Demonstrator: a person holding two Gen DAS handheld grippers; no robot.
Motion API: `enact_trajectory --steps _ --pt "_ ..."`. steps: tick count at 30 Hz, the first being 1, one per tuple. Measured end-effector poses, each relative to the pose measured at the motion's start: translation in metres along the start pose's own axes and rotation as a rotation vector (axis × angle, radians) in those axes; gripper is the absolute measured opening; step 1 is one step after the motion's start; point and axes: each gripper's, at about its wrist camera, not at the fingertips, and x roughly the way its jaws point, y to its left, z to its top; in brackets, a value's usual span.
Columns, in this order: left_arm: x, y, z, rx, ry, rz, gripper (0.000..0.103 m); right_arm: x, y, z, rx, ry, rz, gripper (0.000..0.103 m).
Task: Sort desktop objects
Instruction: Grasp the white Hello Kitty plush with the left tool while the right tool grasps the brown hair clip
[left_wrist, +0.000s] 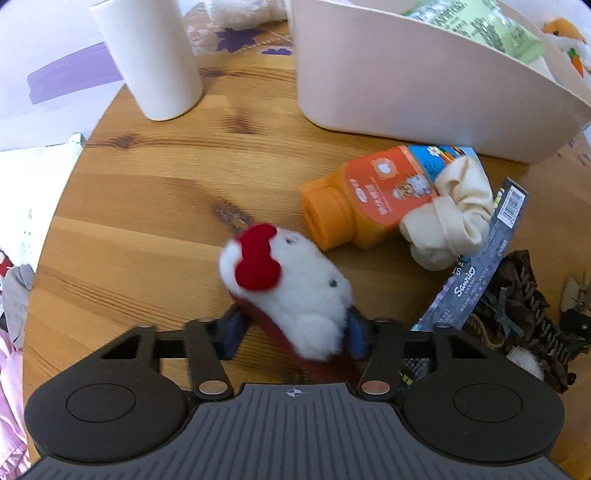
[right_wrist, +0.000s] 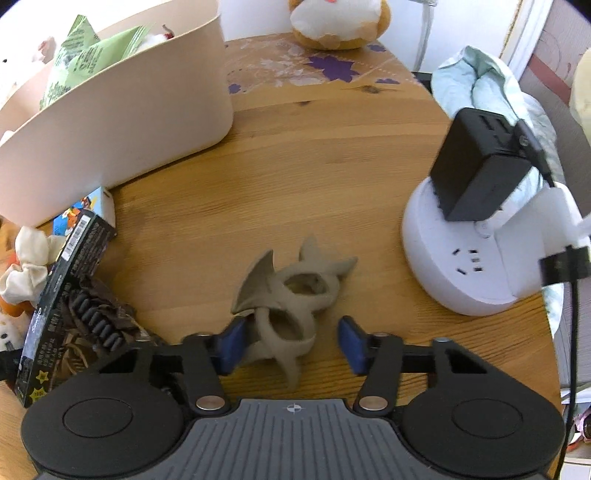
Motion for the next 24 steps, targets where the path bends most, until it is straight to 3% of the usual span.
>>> enact_trajectory --steps 5,11,24 --pt "-0.002 0.009 -0.001 0.008 -0.001 -0.065 0.036 -0.001 -0.009 0.0 0.028 0.001 0.029 0.035" --pt "-0.007 0.013 -0.013 0.033 -0.008 -0.087 0.032 -0.009 -0.01 -0.006 0.027 -0.011 0.1 0.035" --pt "-0.06 0.017 0.004 0.147 -0.201 -0.124 0.032 -0.057 -0.011 0.011 -0.015 -0.142 0.212 0.035"
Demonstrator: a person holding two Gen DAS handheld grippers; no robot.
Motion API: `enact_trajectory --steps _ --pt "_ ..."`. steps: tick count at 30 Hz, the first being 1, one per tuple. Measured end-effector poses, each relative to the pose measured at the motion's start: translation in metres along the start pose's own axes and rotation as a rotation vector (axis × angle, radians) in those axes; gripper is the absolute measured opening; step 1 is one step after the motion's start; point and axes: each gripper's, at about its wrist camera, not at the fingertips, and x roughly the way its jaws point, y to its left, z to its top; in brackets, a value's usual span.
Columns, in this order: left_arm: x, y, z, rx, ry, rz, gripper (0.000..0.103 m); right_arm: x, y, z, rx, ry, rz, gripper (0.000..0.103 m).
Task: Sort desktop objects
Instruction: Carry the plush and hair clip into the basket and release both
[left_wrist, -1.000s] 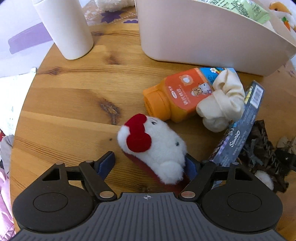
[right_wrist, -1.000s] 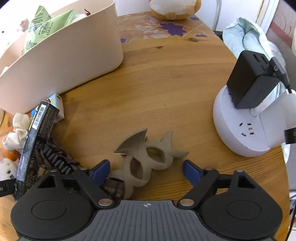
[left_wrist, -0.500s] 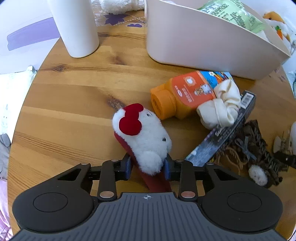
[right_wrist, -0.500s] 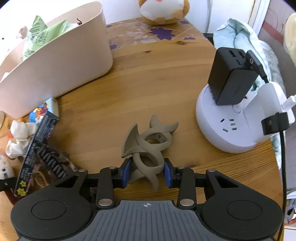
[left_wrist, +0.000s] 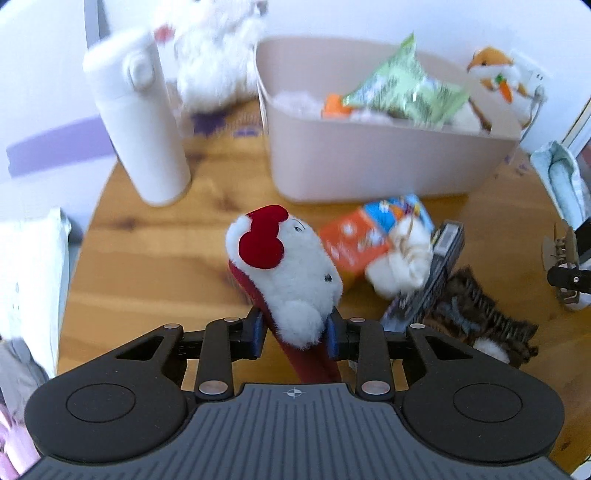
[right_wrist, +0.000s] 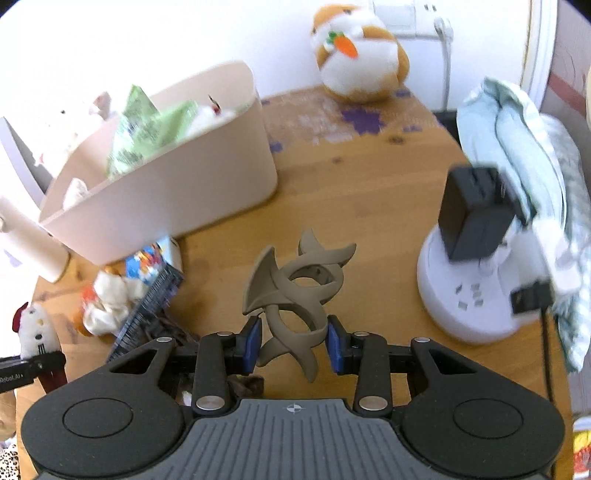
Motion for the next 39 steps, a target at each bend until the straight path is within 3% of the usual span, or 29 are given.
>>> enact_trajectory --steps 14,25,30,39 --pt "-0.036 0.01 0.08 0.065 -0.178 0.014 0.032 -0.055 0.014 0.081 -0.145 -0.185 0.071 0.035" --pt "-0.031 -0.018 0.138 0.164 -0.268 0.022 0.032 -0.05 0.048 0.137 -0.26 -0.266 0.055 0.035" --pt "-0.017 -0.026 0.159 0.165 -0.265 0.025 0.032 -0.033 0.066 0.156 -0.288 -0.266 0.06 0.035" --pt "0.03 -0.043 0.183 0.14 -0.169 -0.002 0.032 0.011 0.102 0.178 -0.344 -0.21 0.084 0.035"
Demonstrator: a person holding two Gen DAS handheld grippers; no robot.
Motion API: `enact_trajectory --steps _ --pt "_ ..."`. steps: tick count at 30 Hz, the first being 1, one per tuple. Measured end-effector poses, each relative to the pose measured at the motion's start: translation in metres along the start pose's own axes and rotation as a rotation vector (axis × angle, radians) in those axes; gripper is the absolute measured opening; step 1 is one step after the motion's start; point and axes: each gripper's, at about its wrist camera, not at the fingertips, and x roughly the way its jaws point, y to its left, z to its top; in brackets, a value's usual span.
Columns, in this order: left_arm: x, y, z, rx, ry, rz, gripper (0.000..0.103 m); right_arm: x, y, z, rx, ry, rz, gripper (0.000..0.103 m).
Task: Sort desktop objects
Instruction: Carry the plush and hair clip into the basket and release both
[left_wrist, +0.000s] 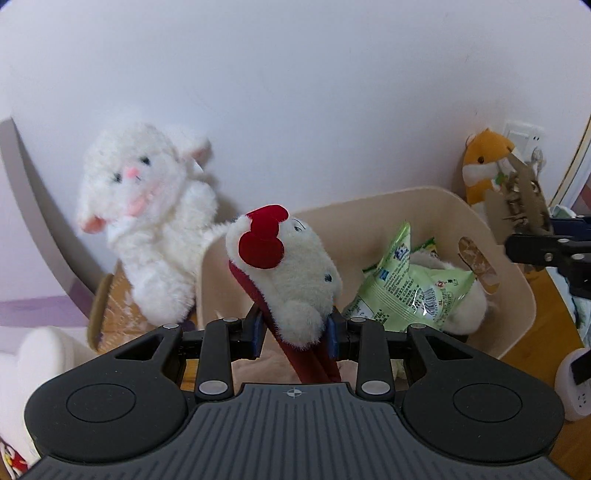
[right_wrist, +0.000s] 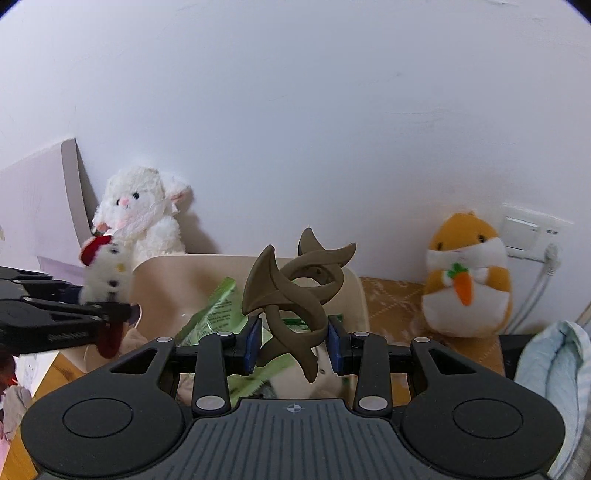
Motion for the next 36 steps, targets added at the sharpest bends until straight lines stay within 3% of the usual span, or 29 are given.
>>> enact_trajectory --steps 7,12,14,16,17,19,21,26,36 --pt "0.041 -0.007 -0.002 -0.016 0.112 -0.004 0.034 0.041 0.005 0.002 0.01 0.08 0.002 0.034" --pt "0.055 -0.005 -0.005 -0.035 0.134 -0.007 0.041 0.058 0.006 -0.005 0.003 0.123 -0.01 0.034" --pt "0.055 -0.004 -0.005 -0.044 0.116 0.002 0.067 0.063 0.006 -0.007 -0.006 0.134 -0.018 0.035" --pt "0.052 -0.004 -0.004 -0.049 0.085 0.017 0.08 0.066 0.005 -0.009 -0.004 0.144 -0.013 0.035" --pt "0.05 -0.004 -0.004 -0.049 0.065 0.022 0.081 0.067 0.004 -0.009 0.0 0.147 -0.016 0.046" --pt "0.049 -0.004 -0.003 -0.047 0.059 0.023 0.082 0.067 0.002 -0.008 0.006 0.147 -0.011 0.055" --pt "0.048 -0.004 -0.003 -0.05 0.063 0.021 0.082 0.064 0.003 -0.009 -0.001 0.137 -0.011 0.073" --pt "0.043 -0.003 -0.006 -0.058 0.064 0.024 0.082 0.053 0.012 -0.006 -0.051 0.112 0.0 0.094" --pt "0.014 0.004 -0.014 -0.086 0.041 0.016 0.082 0.02 0.023 -0.01 -0.066 0.069 0.007 0.103"
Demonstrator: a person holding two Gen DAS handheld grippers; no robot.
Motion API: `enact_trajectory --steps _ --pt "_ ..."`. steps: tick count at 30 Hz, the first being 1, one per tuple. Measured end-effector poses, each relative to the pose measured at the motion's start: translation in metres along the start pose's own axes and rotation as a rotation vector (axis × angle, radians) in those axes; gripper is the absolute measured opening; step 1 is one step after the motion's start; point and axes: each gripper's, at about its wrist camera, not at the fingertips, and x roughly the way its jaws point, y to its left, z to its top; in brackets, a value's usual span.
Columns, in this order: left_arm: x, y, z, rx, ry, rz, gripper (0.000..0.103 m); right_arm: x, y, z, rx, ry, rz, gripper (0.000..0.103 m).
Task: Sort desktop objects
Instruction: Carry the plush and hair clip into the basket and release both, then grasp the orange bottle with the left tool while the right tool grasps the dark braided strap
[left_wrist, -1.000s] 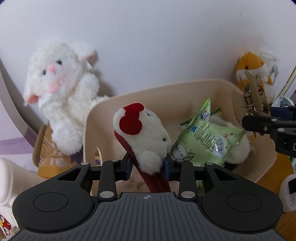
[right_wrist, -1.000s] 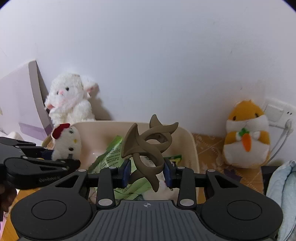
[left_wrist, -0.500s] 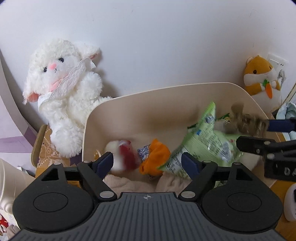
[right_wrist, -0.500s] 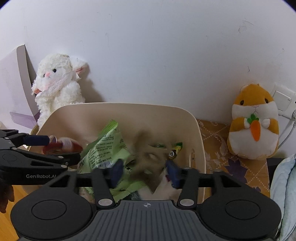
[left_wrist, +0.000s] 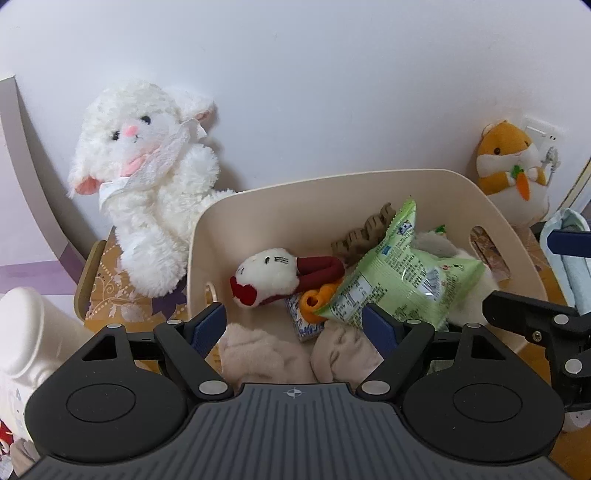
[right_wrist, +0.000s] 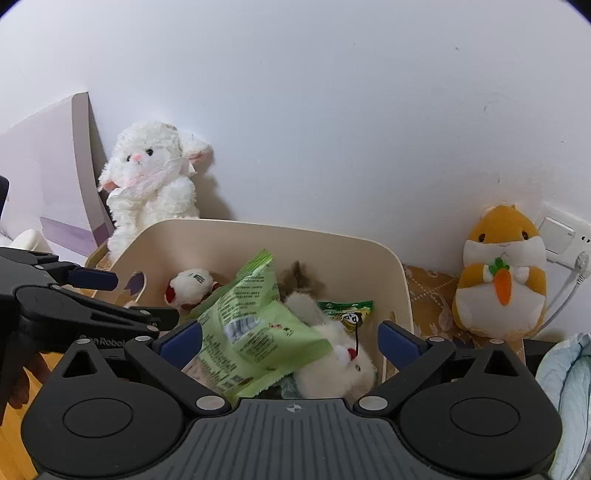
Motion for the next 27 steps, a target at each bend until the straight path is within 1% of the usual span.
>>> enact_trajectory --steps 5,9,13,17,22,25,27 --pt "-0.02 0.005 -0.01 0.014 -0.003 -0.022 0.083 -0.018 0.001 -0.012 -0.006 0.0 -0.003 0.103" --pt "-0.034 0.006 -0.022 0.032 0.028 -0.075 0.083 -0.033 0.0 -0.027 -0.004 0.007 0.001 0.103" --pt "-0.044 0.004 -0.039 0.06 0.054 -0.105 0.083 -0.045 0.002 -0.046 -0.021 0.027 0.008 0.103" --pt "-0.048 0.001 -0.059 0.07 0.104 -0.144 0.083 -0.051 0.003 -0.066 -0.048 0.066 0.023 0.103" --pt "-0.042 -0.007 -0.087 0.152 0.196 -0.208 0.083 -0.052 0.007 -0.094 -0.081 0.135 0.046 0.103" --pt "-0.038 -0.012 -0.105 0.197 0.236 -0.217 0.083 -0.051 0.012 -0.11 -0.123 0.168 0.059 0.103" --pt "-0.035 -0.013 -0.115 0.204 0.265 -0.22 0.083 -0.049 0.015 -0.121 -0.142 0.2 0.078 0.103"
